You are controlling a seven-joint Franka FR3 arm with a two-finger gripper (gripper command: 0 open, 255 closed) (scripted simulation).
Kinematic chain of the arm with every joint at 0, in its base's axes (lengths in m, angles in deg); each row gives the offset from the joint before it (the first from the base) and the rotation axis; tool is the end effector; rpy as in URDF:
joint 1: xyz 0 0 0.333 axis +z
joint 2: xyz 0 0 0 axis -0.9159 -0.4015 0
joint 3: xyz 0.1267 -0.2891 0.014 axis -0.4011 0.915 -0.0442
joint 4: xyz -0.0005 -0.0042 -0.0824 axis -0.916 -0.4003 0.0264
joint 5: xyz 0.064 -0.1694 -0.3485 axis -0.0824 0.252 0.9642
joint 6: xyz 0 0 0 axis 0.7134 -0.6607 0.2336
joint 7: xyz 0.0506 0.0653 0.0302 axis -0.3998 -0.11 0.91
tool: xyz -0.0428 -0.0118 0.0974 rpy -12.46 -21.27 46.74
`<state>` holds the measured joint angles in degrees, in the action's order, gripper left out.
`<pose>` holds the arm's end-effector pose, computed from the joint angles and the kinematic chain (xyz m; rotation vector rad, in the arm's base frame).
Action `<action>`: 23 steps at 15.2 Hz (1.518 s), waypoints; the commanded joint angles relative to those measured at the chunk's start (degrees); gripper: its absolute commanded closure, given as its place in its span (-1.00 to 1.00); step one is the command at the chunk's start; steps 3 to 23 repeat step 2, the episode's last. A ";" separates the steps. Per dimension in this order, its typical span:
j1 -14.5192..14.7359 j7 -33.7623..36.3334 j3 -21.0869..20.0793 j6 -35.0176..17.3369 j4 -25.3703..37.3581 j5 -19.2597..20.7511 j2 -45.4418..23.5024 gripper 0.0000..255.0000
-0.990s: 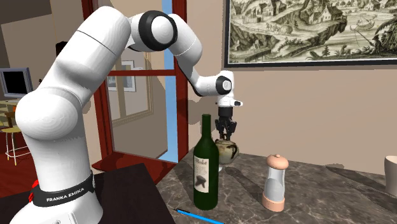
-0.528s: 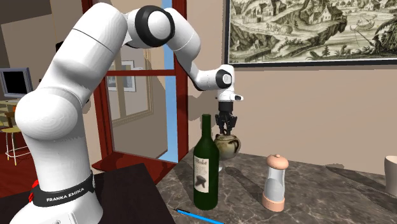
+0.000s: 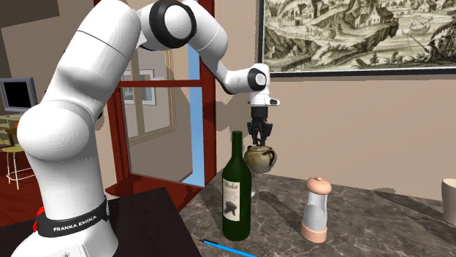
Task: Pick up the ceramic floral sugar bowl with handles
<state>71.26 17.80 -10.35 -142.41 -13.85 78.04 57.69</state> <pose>0.6623 0.1372 0.3273 3.0281 0.1374 -0.1260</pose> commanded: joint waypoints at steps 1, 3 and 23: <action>-0.02 -0.11 -0.05 0.72 0.37 -0.10 0.45 1.00; -0.02 -0.11 -0.05 0.72 0.38 -0.10 0.45 1.00; -0.02 -0.11 -0.05 0.72 0.38 -0.10 0.45 1.00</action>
